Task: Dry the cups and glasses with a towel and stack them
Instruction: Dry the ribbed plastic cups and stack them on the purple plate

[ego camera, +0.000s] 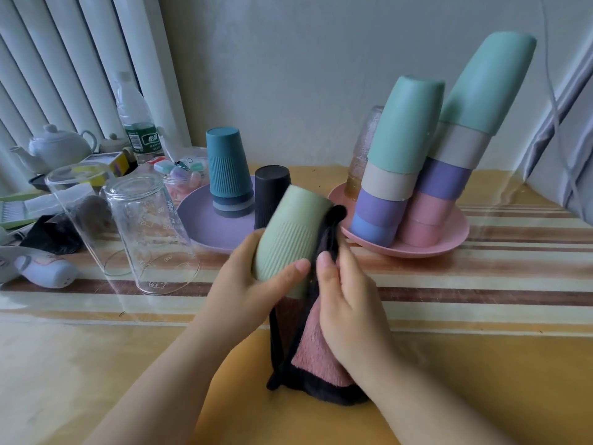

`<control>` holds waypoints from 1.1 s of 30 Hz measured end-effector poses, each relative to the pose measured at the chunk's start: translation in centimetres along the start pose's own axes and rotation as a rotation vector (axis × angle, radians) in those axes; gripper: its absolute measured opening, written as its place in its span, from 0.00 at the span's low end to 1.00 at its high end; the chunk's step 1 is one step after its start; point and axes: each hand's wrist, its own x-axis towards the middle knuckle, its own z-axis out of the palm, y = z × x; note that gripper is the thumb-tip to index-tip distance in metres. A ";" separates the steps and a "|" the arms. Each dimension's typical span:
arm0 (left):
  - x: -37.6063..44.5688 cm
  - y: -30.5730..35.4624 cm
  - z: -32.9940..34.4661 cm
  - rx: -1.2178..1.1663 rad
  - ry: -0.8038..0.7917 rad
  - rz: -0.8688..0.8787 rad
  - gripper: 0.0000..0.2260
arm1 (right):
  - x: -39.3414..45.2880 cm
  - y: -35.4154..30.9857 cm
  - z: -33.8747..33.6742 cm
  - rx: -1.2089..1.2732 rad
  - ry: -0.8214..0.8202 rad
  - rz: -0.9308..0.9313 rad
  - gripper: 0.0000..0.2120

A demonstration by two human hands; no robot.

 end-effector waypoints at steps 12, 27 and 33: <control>-0.7 0.3 0.6 -0.500 -0.221 -0.154 0.24 | 0.2 -0.9 -0.8 0.359 -0.084 -0.005 0.21; 0.6 0.6 -1.3 -0.251 0.211 0.014 0.09 | -0.3 0.4 0.3 -0.060 -0.090 -0.006 0.17; 0.3 0.1 -0.8 -0.084 0.124 -0.063 0.21 | -0.8 0.7 0.8 -0.230 -0.159 -0.081 0.24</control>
